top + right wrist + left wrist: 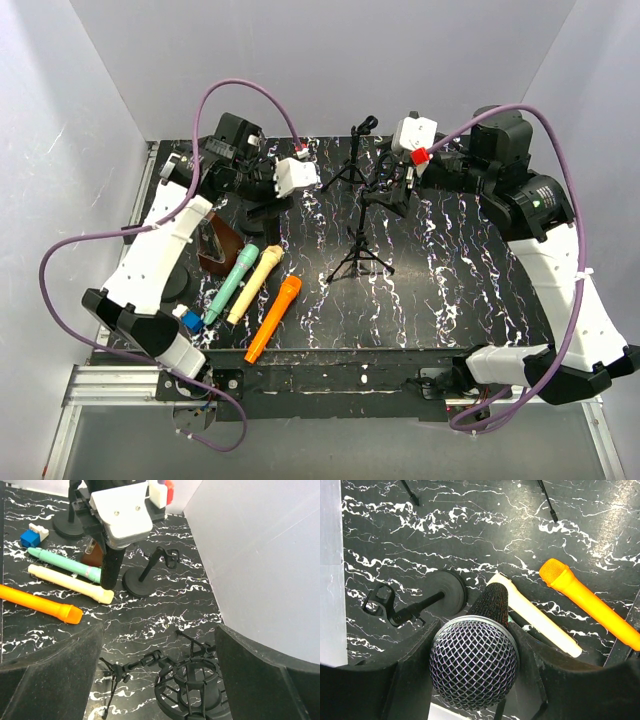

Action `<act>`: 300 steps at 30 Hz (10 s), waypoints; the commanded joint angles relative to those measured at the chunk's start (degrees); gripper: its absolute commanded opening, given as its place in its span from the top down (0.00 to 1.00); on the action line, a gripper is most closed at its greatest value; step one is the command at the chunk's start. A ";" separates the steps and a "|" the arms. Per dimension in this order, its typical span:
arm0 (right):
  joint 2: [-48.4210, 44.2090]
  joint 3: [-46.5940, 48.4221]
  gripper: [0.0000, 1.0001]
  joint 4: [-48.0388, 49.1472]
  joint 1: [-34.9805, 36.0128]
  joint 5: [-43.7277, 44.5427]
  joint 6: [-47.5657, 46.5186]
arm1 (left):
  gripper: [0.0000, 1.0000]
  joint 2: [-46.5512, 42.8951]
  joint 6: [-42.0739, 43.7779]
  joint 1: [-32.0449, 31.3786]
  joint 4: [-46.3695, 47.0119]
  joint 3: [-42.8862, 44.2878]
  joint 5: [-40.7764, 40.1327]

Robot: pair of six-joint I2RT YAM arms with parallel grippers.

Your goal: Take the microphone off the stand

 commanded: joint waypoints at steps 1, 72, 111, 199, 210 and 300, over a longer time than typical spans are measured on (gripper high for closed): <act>-0.97 1.34 0.03 5.00 0.21 -0.69 3.93 | 1.00 -2.96 0.46 -0.32 -17.25 -3.28 0.78; -8.61 -0.06 0.02 3.16 -1.28 15.74 13.42 | 0.42 25.69 -28.72 -0.93 10.61 -15.07 1.39; -18.21 -47.35 0.05 21.79 -26.07 -17.82 43.12 | 0.27 11.53 -38.99 -3.48 59.82 -10.50 41.47; 30.14 -30.48 0.52 44.03 -20.27 -22.14 76.00 | 1.00 9.69 -57.37 -8.23 55.87 -10.85 -10.91; 33.66 -27.93 0.51 44.11 -20.09 -21.26 76.17 | 1.00 9.78 -58.51 -8.23 55.52 -10.76 -10.13; 26.01 -32.68 0.33 44.99 -8.84 -9.22 67.38 | 1.00 2.75 -63.35 -5.86 55.44 -18.49 -9.69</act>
